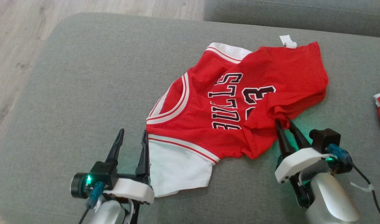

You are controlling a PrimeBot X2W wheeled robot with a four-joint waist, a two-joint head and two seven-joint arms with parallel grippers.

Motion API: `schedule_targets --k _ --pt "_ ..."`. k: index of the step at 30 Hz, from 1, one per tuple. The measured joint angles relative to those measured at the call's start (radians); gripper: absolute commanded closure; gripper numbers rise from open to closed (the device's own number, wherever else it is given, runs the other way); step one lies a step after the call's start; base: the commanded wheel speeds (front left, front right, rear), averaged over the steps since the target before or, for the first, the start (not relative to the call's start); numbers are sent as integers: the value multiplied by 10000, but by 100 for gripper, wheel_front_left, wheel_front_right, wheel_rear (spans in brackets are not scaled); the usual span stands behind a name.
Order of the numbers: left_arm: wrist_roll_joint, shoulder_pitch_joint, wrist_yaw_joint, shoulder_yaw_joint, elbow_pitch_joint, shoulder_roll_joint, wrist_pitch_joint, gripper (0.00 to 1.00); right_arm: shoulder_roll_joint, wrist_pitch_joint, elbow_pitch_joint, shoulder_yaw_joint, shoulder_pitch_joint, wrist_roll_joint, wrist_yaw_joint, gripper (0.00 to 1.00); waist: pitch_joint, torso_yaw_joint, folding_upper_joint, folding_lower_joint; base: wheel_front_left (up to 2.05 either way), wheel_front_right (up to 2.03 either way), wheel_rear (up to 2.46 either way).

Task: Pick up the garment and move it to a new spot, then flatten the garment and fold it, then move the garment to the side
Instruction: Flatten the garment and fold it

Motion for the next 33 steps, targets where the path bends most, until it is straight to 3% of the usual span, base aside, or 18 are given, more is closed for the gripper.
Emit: schedule_targets --k 10,21,22,23,24,29,33 --pt "98 27 -82 334 178 2 0 0 2 -265 -642 -803 242 140 0 100 -274 -791 0 0 0 0 0" --pt "180 208 -98 562 320 -23 0 0 17 1350 -2332 -2527 2136 -247 0 100 -799 -2023 0 -1 0 0 0" --pt "182 209 -100 573 328 -27 0 0 29 1444 -2431 -2568 2206 -284 2 85 -845 -2097 0 -1 0 0 0" --pt "184 211 -100 587 339 -27 0 0 44 1478 -2516 -2629 2239 -347 2 7 -885 -2167 0 -2 0 0 0" --pt "192 211 -102 598 341 -27 0 0 48 1547 -2585 -2673 2250 -345 2 0 -917 -2227 0 -1 0 0 0" --pt "217 211 -176 650 355 -27 0 0 48 1411 -3074 -2673 2249 -332 2 0 -990 -2417 0 -1 0 0 0" --pt "353 207 -188 757 324 0 0 0 46 635 -3674 -2380 2214 -115 0 0 -983 -2534 0 -1 0 0 0"
